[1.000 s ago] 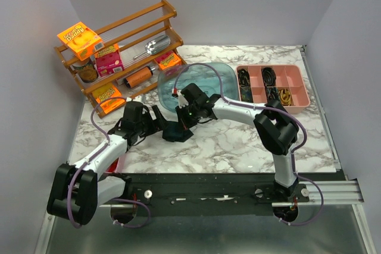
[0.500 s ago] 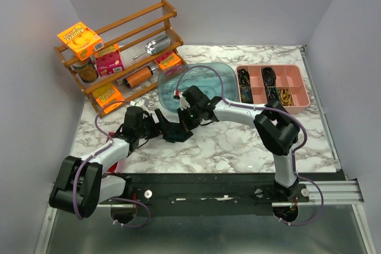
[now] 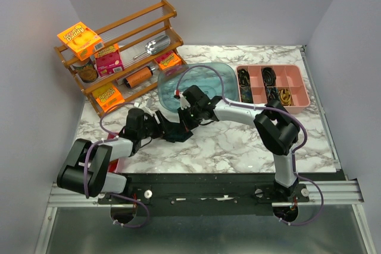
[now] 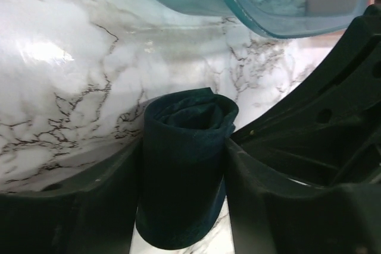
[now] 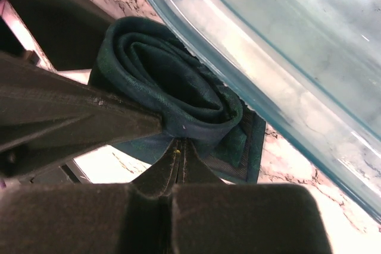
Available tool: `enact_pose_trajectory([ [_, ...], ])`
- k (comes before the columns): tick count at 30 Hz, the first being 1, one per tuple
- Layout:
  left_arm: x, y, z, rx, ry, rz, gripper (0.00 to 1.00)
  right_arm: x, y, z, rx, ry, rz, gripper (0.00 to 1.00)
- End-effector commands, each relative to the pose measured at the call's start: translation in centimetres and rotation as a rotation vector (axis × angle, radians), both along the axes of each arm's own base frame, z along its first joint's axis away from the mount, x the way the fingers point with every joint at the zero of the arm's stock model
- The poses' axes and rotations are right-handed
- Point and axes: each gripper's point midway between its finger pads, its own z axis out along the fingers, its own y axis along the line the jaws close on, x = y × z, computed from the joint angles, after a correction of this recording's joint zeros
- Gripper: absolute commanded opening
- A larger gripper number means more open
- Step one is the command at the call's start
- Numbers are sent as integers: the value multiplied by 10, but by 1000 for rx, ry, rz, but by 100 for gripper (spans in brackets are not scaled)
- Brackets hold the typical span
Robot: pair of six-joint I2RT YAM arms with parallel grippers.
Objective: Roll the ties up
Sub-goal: Pick up the tie at the center of the board.
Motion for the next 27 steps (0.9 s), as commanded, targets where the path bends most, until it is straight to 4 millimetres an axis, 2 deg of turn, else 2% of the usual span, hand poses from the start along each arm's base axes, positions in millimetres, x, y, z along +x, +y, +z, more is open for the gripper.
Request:
enact_pose_trajectory([
  [1, 0, -12, 15, -106, -74, -37, 54, 1, -4, -1, -15, 12, 3, 1],
  [2, -2, -12, 14, -111, -73, -43, 45, 1, -4, 0, -13, 11, 7, 0],
  [3, -1, -13, 17, -119, -89, -47, 42, 2, -3, 1, -9, 8, 9, 1],
  [10, 0, -7, 21, -65, -115, -40, 23, 4, -3, 17, 16, -25, 18, 1],
  [11, 1, -6, 22, -55, -118, -41, 19, 4, -2, 30, 38, -48, 20, 0],
  [14, 1, -3, 30, -20, -137, -45, 15, 5, -8, 48, 65, -88, 26, 1],
  [15, -2, -1, 33, -4, -141, -50, 13, 7, -10, 66, 95, -127, 32, 3],
  [17, 0, 0, 42, 10, -160, -53, 8, 8, -16, 79, 120, -157, 48, 6],
  [18, -4, 0, 46, 15, -162, -59, 6, 6, -17, 98, 158, -188, 64, 8],
  [19, -4, 1, 49, 24, -171, -63, 5, 7, -20, 105, 173, -202, 71, 23],
  [20, -5, 1, 53, 27, -180, -69, 3, 7, -23, 111, 186, -217, 81, 29],
  [21, -6, 1, 63, 25, -197, -73, 2, 5, -24, 118, 200, -239, 108, 43],
  [22, -7, 1, 68, 31, -212, -79, 1, 6, -28, 130, 220, -270, 112, 52],
  [23, -9, 1, 73, 32, -222, -86, 0, 6, -29, 134, 228, -284, 123, 60],
  [24, -10, 2, 84, 31, -243, -85, 0, 4, -31, 137, 234, -298, 145, 72],
  [27, -13, 1, 107, -8, -297, -78, 0, -4, -35, 152, 286, -328, 202, 87],
])
